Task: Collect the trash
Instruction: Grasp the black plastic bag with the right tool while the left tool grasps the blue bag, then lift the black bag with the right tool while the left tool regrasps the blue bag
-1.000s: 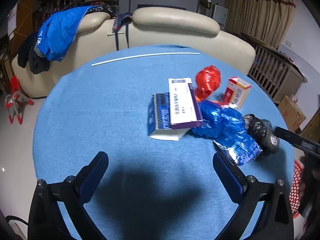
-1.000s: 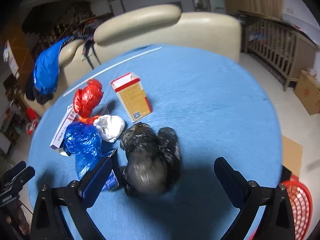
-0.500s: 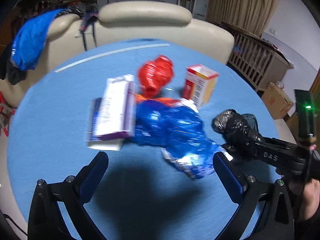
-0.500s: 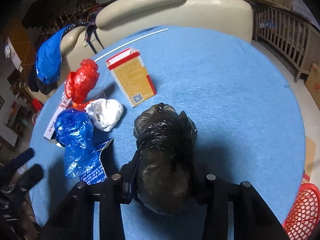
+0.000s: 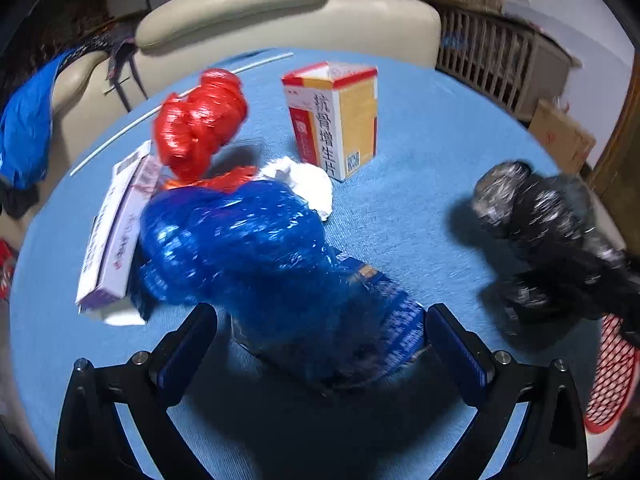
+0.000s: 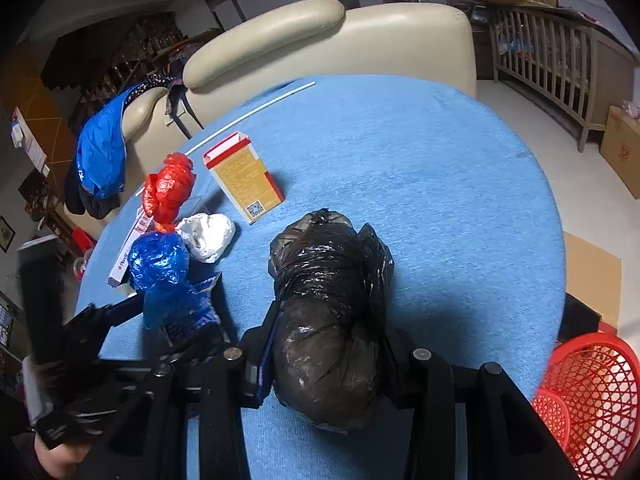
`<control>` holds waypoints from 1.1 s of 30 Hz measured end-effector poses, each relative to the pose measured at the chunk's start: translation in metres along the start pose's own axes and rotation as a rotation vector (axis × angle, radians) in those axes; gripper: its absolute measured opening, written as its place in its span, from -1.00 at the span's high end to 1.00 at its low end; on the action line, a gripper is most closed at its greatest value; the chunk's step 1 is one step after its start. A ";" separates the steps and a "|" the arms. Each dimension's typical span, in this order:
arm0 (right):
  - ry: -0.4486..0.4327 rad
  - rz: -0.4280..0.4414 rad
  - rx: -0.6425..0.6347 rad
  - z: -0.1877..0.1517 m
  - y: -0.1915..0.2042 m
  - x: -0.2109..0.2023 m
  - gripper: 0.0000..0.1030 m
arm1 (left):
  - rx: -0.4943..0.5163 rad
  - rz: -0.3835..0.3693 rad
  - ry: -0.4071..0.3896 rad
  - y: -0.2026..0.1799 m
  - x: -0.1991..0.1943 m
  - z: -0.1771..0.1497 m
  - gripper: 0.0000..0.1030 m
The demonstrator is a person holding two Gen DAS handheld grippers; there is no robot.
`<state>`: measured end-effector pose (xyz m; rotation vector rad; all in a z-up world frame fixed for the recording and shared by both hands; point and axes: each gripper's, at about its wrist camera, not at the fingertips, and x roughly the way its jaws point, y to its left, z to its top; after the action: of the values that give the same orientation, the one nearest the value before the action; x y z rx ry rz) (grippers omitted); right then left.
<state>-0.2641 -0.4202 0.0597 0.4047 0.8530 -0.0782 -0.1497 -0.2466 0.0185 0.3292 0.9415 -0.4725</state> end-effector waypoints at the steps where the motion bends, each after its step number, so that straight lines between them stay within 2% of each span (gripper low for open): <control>1: 0.000 0.001 -0.003 0.000 0.000 -0.001 0.13 | 0.012 -0.017 0.013 0.001 0.003 0.001 -1.00; 3: -0.001 0.005 -0.007 0.001 0.001 -0.001 0.13 | 0.022 -0.064 0.016 0.005 0.007 0.002 -0.96; 5: 0.000 0.009 -0.008 0.002 0.002 0.001 0.13 | 0.039 -0.139 0.016 0.008 0.004 0.004 -0.45; 6: 0.002 0.012 -0.007 0.002 0.002 0.002 0.13 | 0.038 -0.156 0.023 0.011 0.001 0.003 -0.39; 8: 0.005 0.015 -0.007 0.000 0.003 0.003 0.13 | 0.049 -0.169 0.015 0.013 -0.004 0.003 -0.16; 12: 0.008 0.026 -0.006 -0.002 0.007 0.002 0.13 | 0.017 -0.252 0.033 0.029 -0.011 -0.002 0.01; 14: 0.012 0.027 -0.009 -0.002 0.008 0.002 0.13 | 0.016 -0.235 0.027 0.039 -0.015 -0.009 0.07; 16: 0.017 0.028 -0.005 -0.003 0.008 0.003 0.13 | 0.008 -0.204 0.035 0.049 -0.019 -0.018 0.22; 20: 0.026 0.045 0.002 -0.004 0.008 0.006 0.13 | -0.016 -0.217 0.037 0.073 -0.034 -0.039 0.29; 24: 0.035 0.058 -0.006 -0.006 0.014 0.010 0.11 | -0.007 -0.214 0.007 0.087 -0.056 -0.058 0.26; 25: 0.037 0.058 -0.005 -0.006 0.015 0.011 0.11 | 0.020 -0.205 -0.008 0.086 -0.061 -0.058 0.03; 26: 0.038 0.061 -0.004 -0.006 0.016 0.012 0.11 | 0.055 -0.201 -0.017 0.084 -0.063 -0.057 -0.40; 28: 0.042 0.065 0.005 -0.006 0.016 0.015 0.10 | 0.185 -0.189 -0.040 0.068 -0.063 -0.051 -0.67; 31: 0.040 0.062 0.012 -0.007 0.015 0.013 0.10 | 0.381 -0.200 -0.018 0.048 -0.050 -0.037 -0.67; 33: 0.039 0.059 0.018 -0.008 0.013 0.012 0.10 | 0.413 -0.218 0.039 0.038 -0.034 -0.024 -0.67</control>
<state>-0.2591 -0.4043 0.0505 0.4496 0.8788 -0.0238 -0.1633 -0.1945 0.0359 0.6144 0.9186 -0.8670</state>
